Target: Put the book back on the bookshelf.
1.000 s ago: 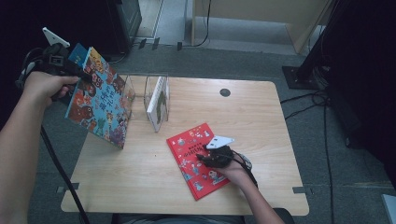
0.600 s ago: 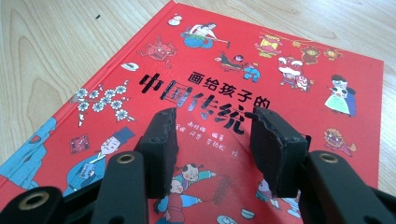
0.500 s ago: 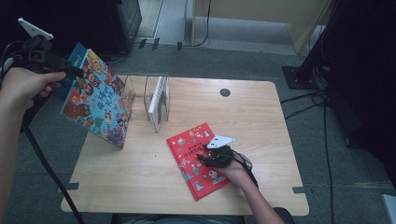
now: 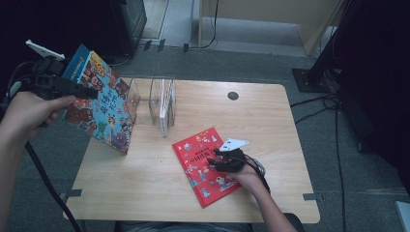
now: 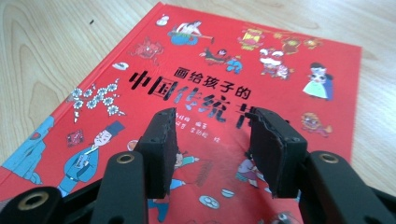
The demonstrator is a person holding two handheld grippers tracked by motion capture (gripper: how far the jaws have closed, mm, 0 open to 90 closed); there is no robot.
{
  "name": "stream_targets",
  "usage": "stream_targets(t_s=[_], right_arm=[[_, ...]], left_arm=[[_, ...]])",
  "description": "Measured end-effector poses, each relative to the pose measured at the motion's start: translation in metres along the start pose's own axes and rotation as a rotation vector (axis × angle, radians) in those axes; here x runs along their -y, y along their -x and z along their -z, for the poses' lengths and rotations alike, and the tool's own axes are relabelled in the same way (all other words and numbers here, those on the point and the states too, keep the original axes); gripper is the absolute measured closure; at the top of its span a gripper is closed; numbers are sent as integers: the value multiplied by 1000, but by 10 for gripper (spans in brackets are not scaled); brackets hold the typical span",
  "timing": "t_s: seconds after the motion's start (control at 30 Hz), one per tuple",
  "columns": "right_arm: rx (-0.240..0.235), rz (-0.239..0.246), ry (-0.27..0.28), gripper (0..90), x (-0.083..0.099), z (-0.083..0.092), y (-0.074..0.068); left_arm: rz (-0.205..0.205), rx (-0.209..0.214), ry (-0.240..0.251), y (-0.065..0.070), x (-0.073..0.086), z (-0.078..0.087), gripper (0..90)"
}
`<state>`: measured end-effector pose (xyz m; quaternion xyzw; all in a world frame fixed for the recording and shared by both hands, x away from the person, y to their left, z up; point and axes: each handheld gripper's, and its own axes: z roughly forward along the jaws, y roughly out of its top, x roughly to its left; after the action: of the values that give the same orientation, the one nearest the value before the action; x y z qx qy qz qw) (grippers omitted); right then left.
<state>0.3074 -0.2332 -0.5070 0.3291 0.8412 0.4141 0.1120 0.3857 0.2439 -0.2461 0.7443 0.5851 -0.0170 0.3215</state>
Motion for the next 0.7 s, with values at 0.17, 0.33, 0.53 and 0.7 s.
stream_targets(t_s=[0.17,0.33,0.53,0.7], right_arm=[[8,-24,9,508,0,6,6],[21,-38,3,508,2,10,12],[16,-69,-2,513,4,11,19],[31,-68,-12,511,5,12,21]], left_arm=[[-32,19,1,13,18,-12,518],[-56,29,3,22,36,-27,507],[-84,49,-13,31,51,-51,492],[-107,48,-29,37,61,-75,491]])
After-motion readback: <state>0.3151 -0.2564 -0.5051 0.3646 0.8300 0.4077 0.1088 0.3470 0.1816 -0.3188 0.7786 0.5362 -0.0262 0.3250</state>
